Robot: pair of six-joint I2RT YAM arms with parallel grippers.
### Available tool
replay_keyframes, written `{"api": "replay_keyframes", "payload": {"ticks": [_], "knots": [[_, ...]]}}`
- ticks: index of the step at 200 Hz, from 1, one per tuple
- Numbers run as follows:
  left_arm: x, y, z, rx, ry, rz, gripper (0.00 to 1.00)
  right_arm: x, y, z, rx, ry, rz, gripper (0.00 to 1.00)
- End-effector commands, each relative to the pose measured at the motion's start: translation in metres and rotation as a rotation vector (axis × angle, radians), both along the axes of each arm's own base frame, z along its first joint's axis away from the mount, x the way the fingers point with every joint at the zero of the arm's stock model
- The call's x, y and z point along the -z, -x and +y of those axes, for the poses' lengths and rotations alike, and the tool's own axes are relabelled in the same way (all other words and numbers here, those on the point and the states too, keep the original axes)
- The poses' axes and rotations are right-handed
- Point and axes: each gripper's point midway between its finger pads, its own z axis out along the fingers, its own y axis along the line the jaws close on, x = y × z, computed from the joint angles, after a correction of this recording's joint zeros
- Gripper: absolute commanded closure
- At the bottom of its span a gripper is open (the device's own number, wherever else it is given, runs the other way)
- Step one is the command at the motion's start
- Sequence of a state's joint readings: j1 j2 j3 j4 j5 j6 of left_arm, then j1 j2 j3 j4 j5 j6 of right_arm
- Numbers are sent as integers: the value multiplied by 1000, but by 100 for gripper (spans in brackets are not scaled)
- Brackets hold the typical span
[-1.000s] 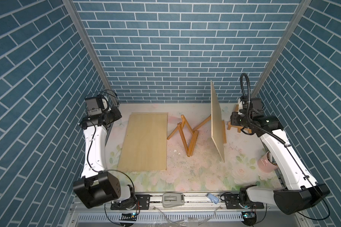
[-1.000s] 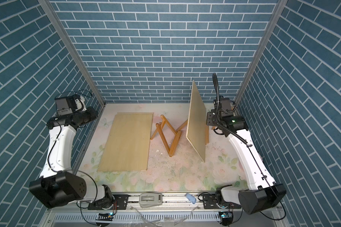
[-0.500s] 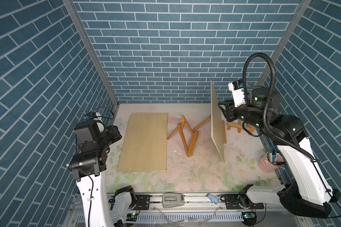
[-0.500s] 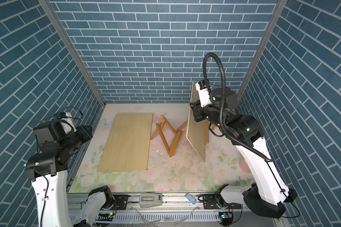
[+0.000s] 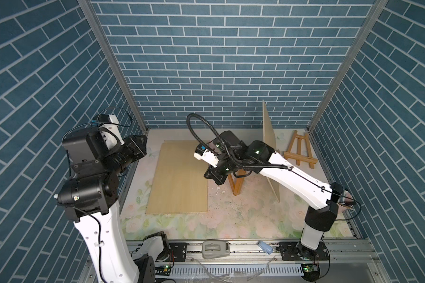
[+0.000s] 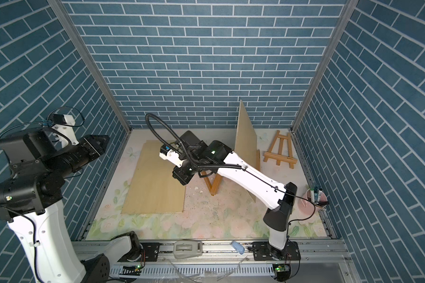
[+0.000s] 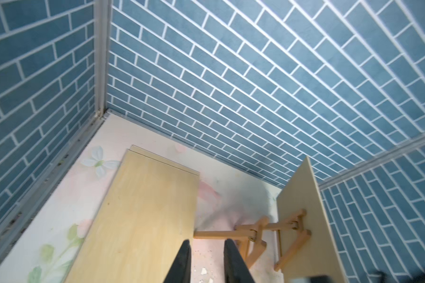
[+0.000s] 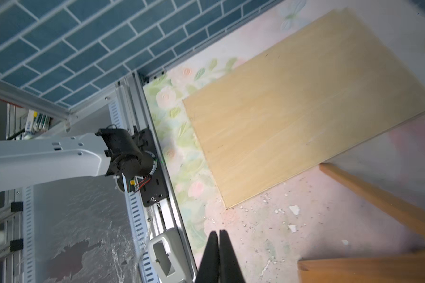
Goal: Disassemble the easel
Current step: Adjust the drawing board.
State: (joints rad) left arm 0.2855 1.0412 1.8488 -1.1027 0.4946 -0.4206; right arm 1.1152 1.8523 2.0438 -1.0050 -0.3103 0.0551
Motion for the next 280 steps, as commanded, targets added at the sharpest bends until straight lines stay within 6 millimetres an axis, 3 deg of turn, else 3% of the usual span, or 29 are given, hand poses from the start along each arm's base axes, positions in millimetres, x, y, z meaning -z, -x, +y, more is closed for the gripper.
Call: {"api": "replay_keyframes", "payload": {"ticks": [1, 46, 70, 72, 77, 112, 165, 280], "knots": [[-9, 3, -14, 39, 111, -66, 74, 32, 27, 15, -89, 53, 78, 94], [-21, 13, -17, 39, 53, -138, 75, 107, 56, 59, -185, 113, 152, 95], [-14, 14, -20, 53, 12, -108, 75, 137, 71, 79, -234, 144, 164, 96], [-13, 14, -20, 54, 7, -104, 75, 149, 71, 81, -236, 165, 173, 96], [-10, 14, -21, 56, -6, -91, 75, 158, 73, 84, -243, 178, 178, 96], [-9, 8, -24, 84, -31, -71, 74, 191, 74, 103, -260, 223, 169, 97], [-11, -6, -31, 125, -23, -66, 74, 219, 88, 110, -294, 286, 144, 97], [-2, -21, -37, 172, -35, -54, 74, 264, 78, 113, -271, 419, 12, 100]]}}
